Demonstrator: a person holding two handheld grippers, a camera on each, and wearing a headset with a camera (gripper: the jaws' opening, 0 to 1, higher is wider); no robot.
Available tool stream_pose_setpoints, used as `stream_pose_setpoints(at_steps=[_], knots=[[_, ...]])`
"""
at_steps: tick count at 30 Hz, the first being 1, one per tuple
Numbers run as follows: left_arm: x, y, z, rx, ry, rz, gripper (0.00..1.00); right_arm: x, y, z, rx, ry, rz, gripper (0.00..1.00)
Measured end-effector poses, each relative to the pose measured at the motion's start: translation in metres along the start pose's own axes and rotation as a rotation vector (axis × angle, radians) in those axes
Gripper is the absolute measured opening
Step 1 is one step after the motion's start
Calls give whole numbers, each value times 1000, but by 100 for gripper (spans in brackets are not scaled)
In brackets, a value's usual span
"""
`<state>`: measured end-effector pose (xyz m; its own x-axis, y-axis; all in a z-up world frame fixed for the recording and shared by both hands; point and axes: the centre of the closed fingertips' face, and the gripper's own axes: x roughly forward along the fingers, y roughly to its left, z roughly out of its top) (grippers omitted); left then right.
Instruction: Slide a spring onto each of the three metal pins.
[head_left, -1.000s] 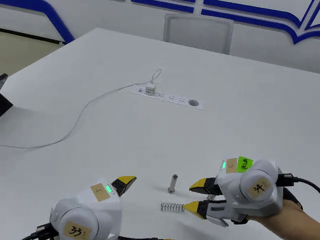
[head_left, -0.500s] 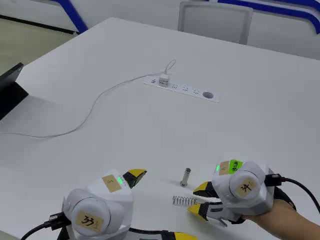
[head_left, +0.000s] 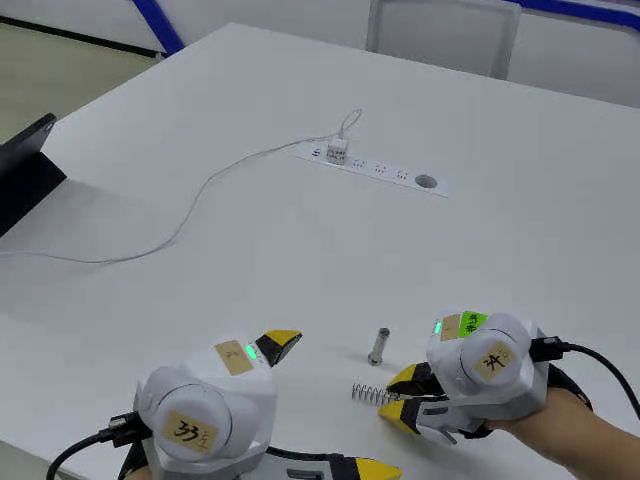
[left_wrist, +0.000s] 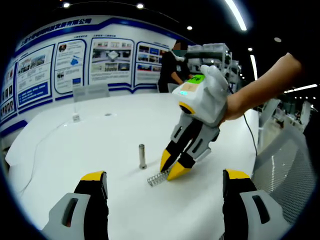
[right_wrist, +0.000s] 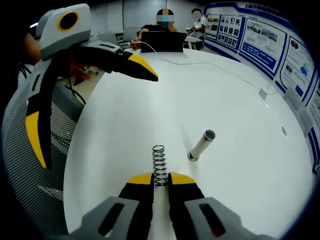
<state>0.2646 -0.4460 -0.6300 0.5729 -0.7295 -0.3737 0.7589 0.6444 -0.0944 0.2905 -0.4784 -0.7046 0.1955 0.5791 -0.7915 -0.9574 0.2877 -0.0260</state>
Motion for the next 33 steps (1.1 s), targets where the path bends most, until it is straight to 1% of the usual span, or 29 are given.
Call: stream_pose_setpoints(at_steps=[1,4,7,9,13,17,19,22,24,25,27,29,31,32,33], knots=[[0,0,0,4,0,2,98,0,-2,0,3,-3,-8,12],[0,0,0,1,-1,0,98,0,-2,-1,37,-7,-4,11],[0,-1,0,6,4,-1,98,0,-2,-1,34,-9,-13,11],[0,-1,0,11,4,-2,98,0,-2,-1,57,-12,-21,11],[0,0,-1,18,12,-1,97,-1,-2,-1,43,-12,-34,11],[0,1,-1,11,11,-2,95,-9,-1,9,38,-42,-38,10],[0,2,-1,9,12,2,94,-13,0,12,14,-45,-45,10],[-1,2,2,7,-1,2,91,-19,2,13,-42,-36,-50,10],[-1,1,2,19,1,-5,87,-25,7,16,-45,-50,-42,11],[-1,0,2,37,7,-17,84,-28,9,19,-51,-62,-39,11],[-2,-3,2,43,14,-33,80,-35,12,22,-65,-73,-42,11],[-2,-5,4,48,7,-43,76,-40,14,26,-87,-82,-45,11],[-2,-6,10,59,-14,-54,72,-47,17,29,-153,-86,-48,11],[-2,-7,13,74,-24,-54,69,-50,16,29,-210,-76,-65,11],[-2,-8,16,98,-32,-59,66,-54,14,29,-270,-63,-96,11]])
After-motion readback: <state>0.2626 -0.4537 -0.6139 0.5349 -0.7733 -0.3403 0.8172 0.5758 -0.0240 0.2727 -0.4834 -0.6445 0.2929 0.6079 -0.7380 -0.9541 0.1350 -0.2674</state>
